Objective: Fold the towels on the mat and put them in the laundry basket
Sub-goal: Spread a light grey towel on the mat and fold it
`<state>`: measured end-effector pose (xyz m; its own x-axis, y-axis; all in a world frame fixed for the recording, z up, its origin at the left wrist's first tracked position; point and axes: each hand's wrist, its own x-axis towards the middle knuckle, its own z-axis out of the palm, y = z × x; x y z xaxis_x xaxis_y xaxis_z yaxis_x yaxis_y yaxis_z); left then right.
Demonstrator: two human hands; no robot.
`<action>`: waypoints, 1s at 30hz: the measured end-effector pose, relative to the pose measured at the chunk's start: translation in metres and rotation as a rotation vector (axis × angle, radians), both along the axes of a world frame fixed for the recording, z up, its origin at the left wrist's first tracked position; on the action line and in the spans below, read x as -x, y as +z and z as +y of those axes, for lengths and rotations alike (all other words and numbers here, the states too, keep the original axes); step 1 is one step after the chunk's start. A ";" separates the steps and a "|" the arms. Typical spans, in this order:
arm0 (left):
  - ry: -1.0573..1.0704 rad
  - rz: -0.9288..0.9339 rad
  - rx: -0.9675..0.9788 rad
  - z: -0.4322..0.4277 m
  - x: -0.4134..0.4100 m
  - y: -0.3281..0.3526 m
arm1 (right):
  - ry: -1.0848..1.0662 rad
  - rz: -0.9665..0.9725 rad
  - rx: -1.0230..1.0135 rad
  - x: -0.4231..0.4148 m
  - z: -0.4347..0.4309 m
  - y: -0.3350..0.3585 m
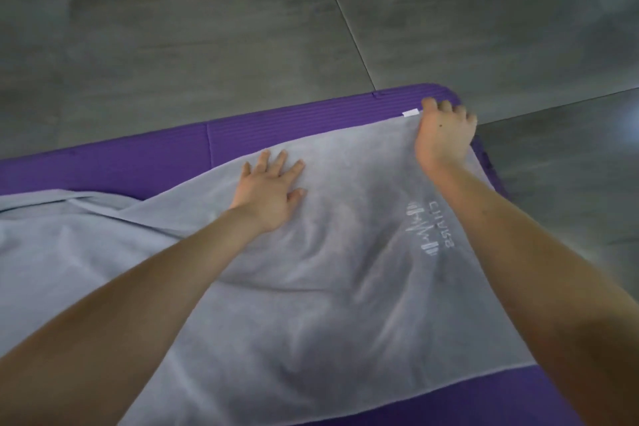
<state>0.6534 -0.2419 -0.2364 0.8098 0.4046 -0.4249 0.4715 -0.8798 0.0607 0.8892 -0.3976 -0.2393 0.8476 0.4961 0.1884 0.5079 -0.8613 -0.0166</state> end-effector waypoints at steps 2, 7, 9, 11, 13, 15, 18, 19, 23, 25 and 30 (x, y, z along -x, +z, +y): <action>-0.004 0.000 -0.006 0.007 0.021 0.012 | 0.115 -0.025 -0.034 0.034 0.018 -0.001; -0.044 0.075 -0.048 0.038 0.118 0.050 | 0.393 0.094 -0.135 0.147 0.067 0.011; -0.046 0.101 -0.052 0.053 0.173 0.069 | 0.498 0.166 -0.163 0.195 0.089 0.017; 0.024 0.054 -0.059 0.070 0.230 0.084 | 0.592 0.237 -0.156 0.241 0.116 0.024; 0.173 -0.016 -0.090 0.094 0.282 0.089 | 0.669 0.283 -0.106 0.281 0.142 0.033; 0.369 -0.076 -0.137 0.119 0.331 0.084 | 0.729 0.350 -0.082 0.317 0.172 0.038; 0.677 -0.176 -0.204 0.147 0.400 0.070 | 0.800 0.385 -0.026 0.358 0.216 0.047; 0.771 -0.208 -0.215 0.155 0.421 0.065 | 0.824 0.386 -0.020 0.370 0.230 0.049; 1.053 -0.239 -0.174 0.180 0.485 0.038 | 0.908 0.363 0.093 0.415 0.285 0.050; 1.148 -0.251 -0.130 0.184 0.506 0.024 | 0.928 0.347 0.120 0.440 0.310 0.046; 1.239 -0.290 -0.024 0.177 0.537 0.001 | 0.892 0.300 0.139 0.504 0.378 0.028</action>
<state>0.1164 -0.0645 -0.2350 -0.0527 0.9589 -0.2786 0.9476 0.1361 0.2891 0.3847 -0.0195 -0.2115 0.1487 0.9852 -0.0851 0.9703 -0.1620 -0.1798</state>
